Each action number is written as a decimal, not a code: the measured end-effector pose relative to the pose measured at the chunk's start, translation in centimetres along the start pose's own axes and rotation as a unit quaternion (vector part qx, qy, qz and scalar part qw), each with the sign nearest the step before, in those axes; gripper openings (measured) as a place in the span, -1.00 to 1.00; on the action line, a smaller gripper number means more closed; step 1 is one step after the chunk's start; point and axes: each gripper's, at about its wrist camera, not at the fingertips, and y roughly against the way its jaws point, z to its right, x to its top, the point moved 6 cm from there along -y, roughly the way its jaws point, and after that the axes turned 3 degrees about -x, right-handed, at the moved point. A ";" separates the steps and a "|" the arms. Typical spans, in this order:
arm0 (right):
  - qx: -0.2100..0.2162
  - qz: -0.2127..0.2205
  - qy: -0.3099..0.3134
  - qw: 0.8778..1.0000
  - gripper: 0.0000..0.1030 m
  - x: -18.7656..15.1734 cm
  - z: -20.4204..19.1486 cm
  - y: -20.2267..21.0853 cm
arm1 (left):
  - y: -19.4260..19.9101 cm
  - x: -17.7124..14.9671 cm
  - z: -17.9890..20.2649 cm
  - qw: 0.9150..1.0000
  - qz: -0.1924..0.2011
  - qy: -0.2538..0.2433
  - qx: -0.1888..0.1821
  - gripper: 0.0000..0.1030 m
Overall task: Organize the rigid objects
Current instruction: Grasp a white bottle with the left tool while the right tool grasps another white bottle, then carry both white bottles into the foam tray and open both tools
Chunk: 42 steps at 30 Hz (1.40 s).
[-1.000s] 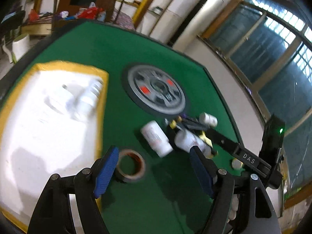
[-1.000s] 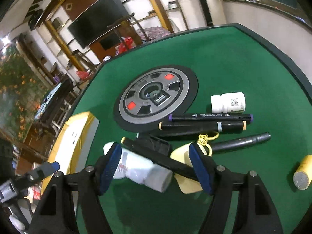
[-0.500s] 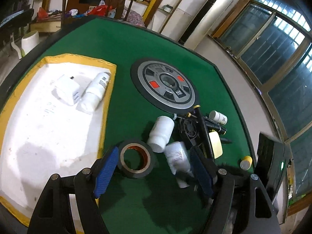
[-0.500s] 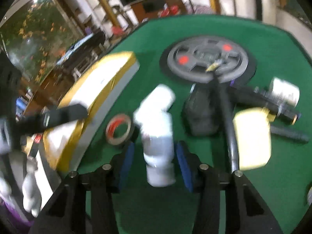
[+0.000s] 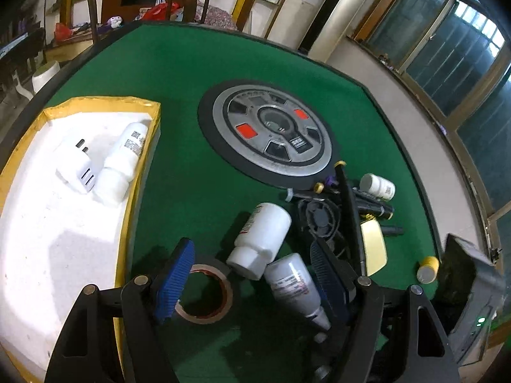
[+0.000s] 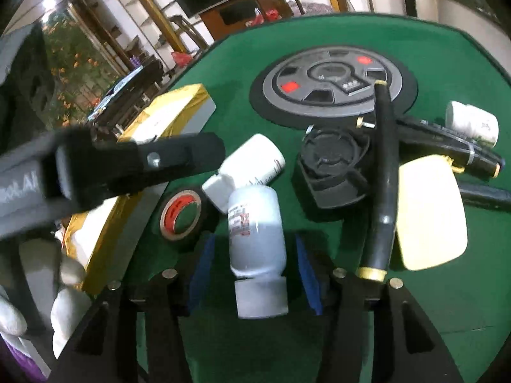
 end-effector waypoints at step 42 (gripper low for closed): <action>0.013 0.029 -0.057 0.998 -0.34 -3.2 2.3 4.7 | 7.5 -3.4 -2.5 0.996 0.030 -0.082 -0.014 -0.19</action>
